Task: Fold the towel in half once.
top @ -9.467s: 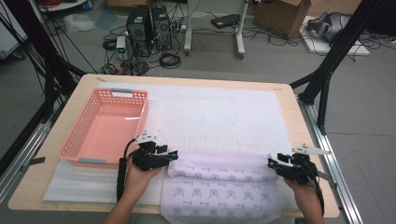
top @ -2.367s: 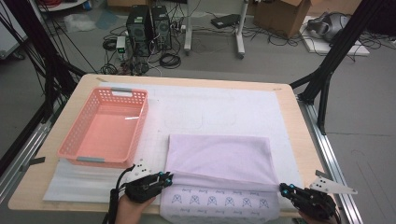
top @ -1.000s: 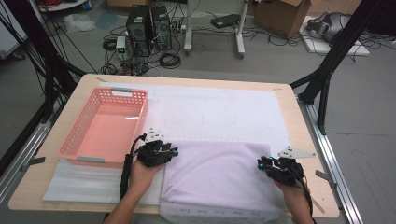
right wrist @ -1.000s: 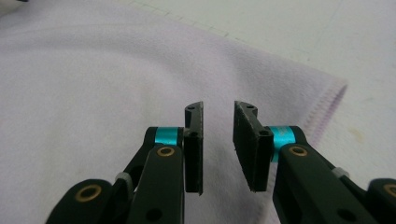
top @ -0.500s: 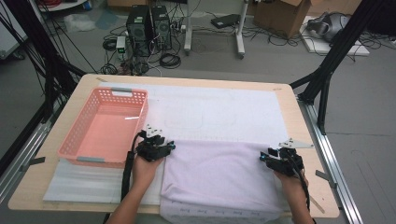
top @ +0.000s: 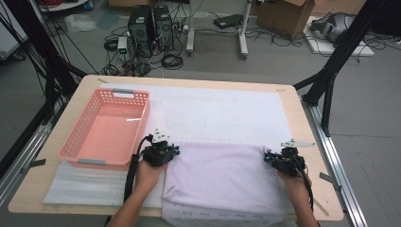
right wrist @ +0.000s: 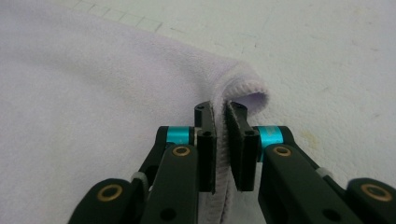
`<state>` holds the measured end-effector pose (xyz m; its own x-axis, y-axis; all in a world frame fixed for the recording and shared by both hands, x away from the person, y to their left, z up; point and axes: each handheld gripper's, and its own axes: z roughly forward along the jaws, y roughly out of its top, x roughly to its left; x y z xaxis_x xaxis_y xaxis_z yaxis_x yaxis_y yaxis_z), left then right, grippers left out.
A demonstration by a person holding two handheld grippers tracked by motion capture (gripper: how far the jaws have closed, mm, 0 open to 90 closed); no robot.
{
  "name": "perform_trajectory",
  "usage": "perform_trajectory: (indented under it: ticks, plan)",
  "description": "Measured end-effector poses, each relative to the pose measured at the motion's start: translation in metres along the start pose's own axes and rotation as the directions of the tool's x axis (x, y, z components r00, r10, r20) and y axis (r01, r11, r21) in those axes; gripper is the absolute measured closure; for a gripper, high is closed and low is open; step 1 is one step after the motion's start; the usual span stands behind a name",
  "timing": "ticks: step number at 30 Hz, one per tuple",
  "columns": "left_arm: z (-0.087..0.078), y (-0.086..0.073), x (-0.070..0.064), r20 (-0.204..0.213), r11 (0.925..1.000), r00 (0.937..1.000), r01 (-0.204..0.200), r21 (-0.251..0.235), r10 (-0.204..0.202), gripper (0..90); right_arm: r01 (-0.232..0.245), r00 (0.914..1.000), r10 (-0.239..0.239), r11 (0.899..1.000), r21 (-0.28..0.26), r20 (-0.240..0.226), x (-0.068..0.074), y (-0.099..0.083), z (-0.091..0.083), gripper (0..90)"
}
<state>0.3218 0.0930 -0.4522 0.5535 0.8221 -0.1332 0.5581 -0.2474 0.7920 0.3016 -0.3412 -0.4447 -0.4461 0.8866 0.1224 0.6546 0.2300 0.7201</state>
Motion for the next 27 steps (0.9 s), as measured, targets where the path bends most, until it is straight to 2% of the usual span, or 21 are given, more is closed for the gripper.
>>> perform_trajectory:
  ticks: [1, 2, 3, 4, 6, 7, 8, 13, 15, 19, 20, 23, 25, 27]
  plan:
    - [0.000, 0.000, 0.000, -0.004, 1.0000, 1.0000, -0.003, 0.000, 0.003, 85.1, 0.002, 1.0000, -0.002, 1.000, -0.003, 0.000, 0.000, 0.000, 0.000, 84.2]
    - [0.000, 0.001, 0.000, -0.003, 0.9998, 0.9998, 0.017, -0.002, -0.017, 85.2, 0.003, 1.0000, -0.003, 1.000, -0.009, 0.003, 0.000, -0.001, -0.001, 84.5]
    - [-0.001, 0.002, 0.001, -0.011, 0.9990, 0.9991, 0.040, -0.017, -0.041, 85.4, 0.023, 0.9994, -0.022, 0.999, -0.023, 0.026, 0.002, -0.001, -0.002, 84.9]
    - [-0.001, 0.003, 0.001, -0.024, 0.9982, 0.9987, 0.045, -0.039, -0.046, 85.6, 0.053, 0.9974, -0.051, 0.997, -0.047, 0.052, 0.003, -0.001, -0.002, 85.2]
    - [-0.001, 0.007, 0.003, -0.023, 0.9951, 0.9977, 0.062, -0.077, -0.064, 85.7, 0.083, 0.9940, -0.076, 0.993, -0.088, 0.078, 0.004, 0.002, -0.004, 85.5]
    - [0.000, 0.012, 0.005, -0.027, 0.9955, 0.9974, 0.064, -0.069, -0.066, 85.7, 0.090, 0.9930, -0.081, 0.991, -0.104, 0.085, 0.003, 0.004, -0.005, 85.6]
    - [0.001, 0.017, 0.007, -0.032, 0.9958, 0.9976, 0.059, -0.070, -0.062, 85.7, 0.086, 0.9931, -0.075, 0.989, -0.117, 0.090, 0.001, 0.008, -0.005, 85.6]
    - [0.001, 0.049, 0.018, -0.036, 0.9904, 0.9982, 0.044, -0.131, -0.049, 85.5, 0.084, 0.9918, -0.068, 0.984, -0.155, 0.108, -0.011, 0.028, 0.000, 85.5]
    - [0.006, 0.058, 0.023, -0.034, 0.9861, 0.9972, 0.060, -0.155, -0.066, 85.4, 0.063, 0.9931, -0.044, 0.983, -0.174, 0.109, -0.017, 0.036, 0.004, 85.4]
    - [0.018, 0.067, 0.033, -0.054, 0.9878, 0.9966, 0.054, -0.146, -0.062, 85.4, 0.053, 0.9910, -0.029, 0.982, -0.183, 0.130, -0.025, 0.052, 0.013, 85.5]
    - [0.020, 0.069, 0.034, -0.049, 0.9860, 0.9963, 0.062, -0.155, -0.070, 85.3, 0.051, 0.9901, -0.025, 0.980, -0.190, 0.138, -0.027, 0.055, 0.015, 85.5]
    - [0.026, 0.074, 0.039, -0.050, 0.9850, 0.9959, 0.067, -0.159, -0.076, 85.2, 0.021, 0.9894, 0.010, 0.978, -0.209, 0.145, -0.034, 0.063, 0.019, 85.6]
    - [0.028, 0.075, 0.042, -0.060, 0.9793, 0.9939, 0.080, -0.186, -0.092, 85.2, 0.025, 0.9877, 0.007, 0.979, -0.203, 0.156, -0.036, 0.068, 0.023, 85.7]
    - [0.029, 0.075, 0.046, -0.058, 0.9719, 0.9901, 0.113, -0.206, -0.128, 85.2, 0.032, 0.9869, 0.001, 0.979, -0.202, 0.161, -0.035, 0.074, 0.027, 85.7]
